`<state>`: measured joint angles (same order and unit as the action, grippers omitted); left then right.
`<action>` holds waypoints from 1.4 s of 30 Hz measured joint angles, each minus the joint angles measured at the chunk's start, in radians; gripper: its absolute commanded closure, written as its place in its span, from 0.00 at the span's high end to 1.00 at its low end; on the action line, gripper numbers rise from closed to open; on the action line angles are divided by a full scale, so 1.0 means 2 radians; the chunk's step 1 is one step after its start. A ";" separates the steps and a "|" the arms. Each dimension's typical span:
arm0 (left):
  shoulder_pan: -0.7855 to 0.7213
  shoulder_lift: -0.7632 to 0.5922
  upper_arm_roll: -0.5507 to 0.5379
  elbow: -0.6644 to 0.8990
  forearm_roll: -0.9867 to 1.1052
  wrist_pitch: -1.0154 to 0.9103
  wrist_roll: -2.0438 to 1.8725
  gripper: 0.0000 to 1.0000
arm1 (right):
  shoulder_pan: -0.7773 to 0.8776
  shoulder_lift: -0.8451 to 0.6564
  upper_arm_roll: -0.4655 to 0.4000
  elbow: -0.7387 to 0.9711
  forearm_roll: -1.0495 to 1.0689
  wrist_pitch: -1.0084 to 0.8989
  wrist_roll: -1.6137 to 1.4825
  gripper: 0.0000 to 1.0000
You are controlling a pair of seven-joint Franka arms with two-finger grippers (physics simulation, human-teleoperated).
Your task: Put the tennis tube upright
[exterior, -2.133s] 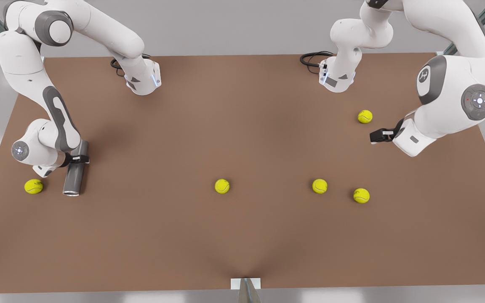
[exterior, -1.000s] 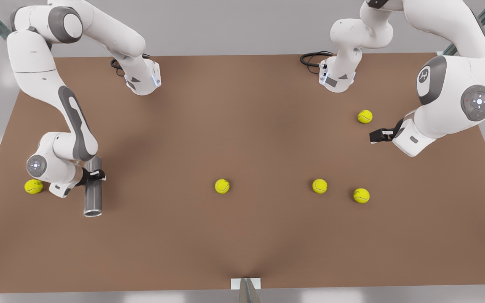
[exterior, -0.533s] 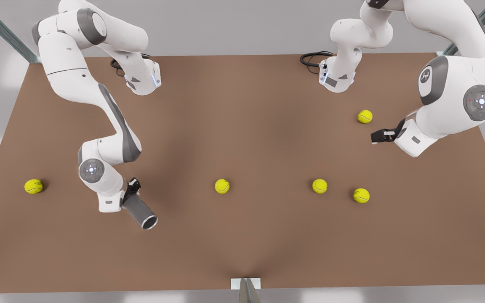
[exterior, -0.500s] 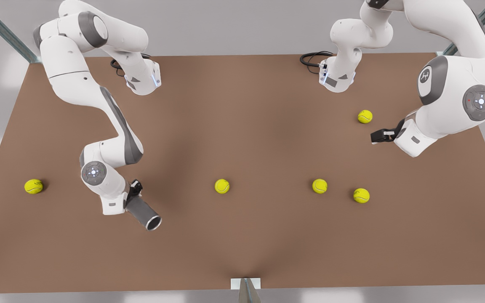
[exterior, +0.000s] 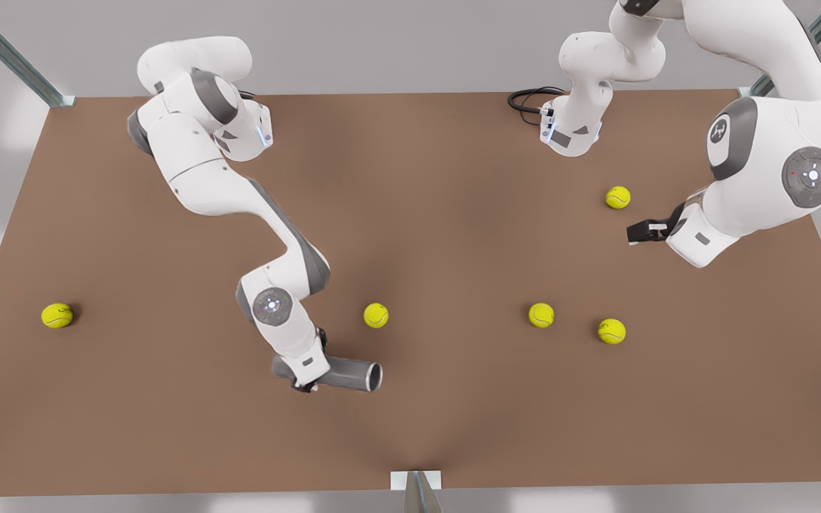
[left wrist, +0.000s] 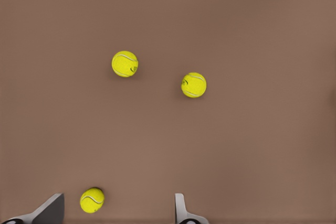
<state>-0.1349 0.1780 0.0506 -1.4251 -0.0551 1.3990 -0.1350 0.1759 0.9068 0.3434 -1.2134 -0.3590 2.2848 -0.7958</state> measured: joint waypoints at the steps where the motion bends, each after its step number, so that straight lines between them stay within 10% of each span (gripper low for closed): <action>1: 0.000 0.000 0.000 0.000 0.000 0.000 0.000 1.00 | 0.005 0.009 -0.003 0.009 0.000 0.006 -0.002 0.62; 16: 0.000 0.005 0.000 -0.001 0.000 -0.002 0.000 1.00 | 0.122 0.082 -0.012 0.129 0.007 0.009 0.033 0.65; 19: 0.000 0.008 0.000 -0.001 0.000 -0.001 0.000 1.00 | 0.141 0.095 -0.012 0.141 0.006 0.010 0.079 1.00; 32: 0.000 0.031 0.000 -0.001 -0.001 0.008 0.000 1.00 | 0.154 0.105 -0.030 0.156 0.031 0.015 0.088 1.00; 39: 0.034 0.131 0.000 -0.006 -0.123 0.124 0.004 1.00 | -0.035 -0.079 0.001 0.134 0.092 -0.218 0.091 1.00; 42: 0.051 0.194 0.000 -0.063 -0.300 0.133 0.121 1.00 | -0.141 -0.206 -0.014 -0.027 0.094 -0.236 0.273 1.00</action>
<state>-0.0322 0.5653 0.0507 -1.5512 -0.6555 1.6655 0.1077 -0.1068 0.4955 0.3153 -1.2682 -0.1706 1.8136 -0.2496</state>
